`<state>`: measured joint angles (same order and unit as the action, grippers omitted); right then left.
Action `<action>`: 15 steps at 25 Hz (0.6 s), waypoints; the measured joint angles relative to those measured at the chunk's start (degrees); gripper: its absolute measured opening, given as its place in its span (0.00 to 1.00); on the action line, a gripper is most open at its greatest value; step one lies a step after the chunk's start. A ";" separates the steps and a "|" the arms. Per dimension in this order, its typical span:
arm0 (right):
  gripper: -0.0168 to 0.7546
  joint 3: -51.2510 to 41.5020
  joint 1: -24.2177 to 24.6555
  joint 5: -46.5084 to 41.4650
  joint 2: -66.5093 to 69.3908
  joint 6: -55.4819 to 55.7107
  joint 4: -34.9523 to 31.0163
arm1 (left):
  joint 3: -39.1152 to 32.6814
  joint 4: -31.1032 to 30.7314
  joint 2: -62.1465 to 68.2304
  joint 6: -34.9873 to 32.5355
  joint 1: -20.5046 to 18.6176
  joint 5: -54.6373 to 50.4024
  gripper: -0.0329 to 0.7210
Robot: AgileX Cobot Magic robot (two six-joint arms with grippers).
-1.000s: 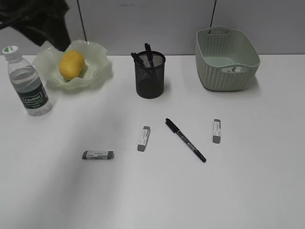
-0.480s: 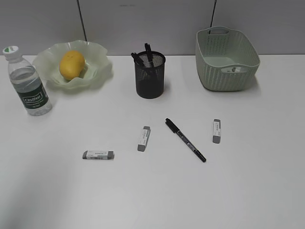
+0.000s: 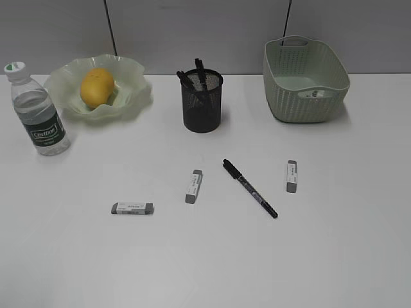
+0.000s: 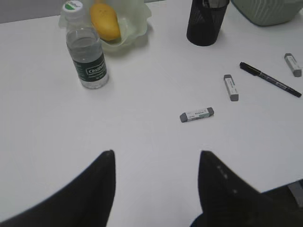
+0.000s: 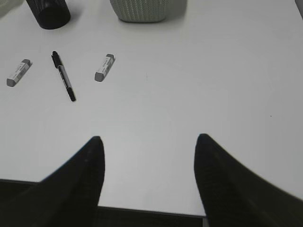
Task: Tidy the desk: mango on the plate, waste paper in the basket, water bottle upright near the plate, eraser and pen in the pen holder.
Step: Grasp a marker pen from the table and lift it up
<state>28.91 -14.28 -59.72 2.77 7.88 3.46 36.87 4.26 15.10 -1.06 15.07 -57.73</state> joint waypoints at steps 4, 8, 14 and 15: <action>0.64 0.00 0.00 0.00 0.00 0.00 0.00 | -1.84 0.14 -6.98 0.06 0.00 -3.65 0.61; 0.64 0.00 0.00 0.00 0.00 0.00 0.00 | -2.66 0.20 -11.29 0.17 0.00 -5.79 0.61; 0.64 0.00 0.00 0.06 0.00 0.00 0.00 | -5.24 -0.52 -13.89 0.17 0.00 -6.12 0.61; 0.64 0.06 0.00 0.14 0.00 0.00 0.00 | -5.69 -0.52 -13.89 0.17 0.00 -5.28 0.61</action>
<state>28.97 -14.28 -59.58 2.77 7.88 3.46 31.18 3.74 1.21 -0.90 15.07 -63.01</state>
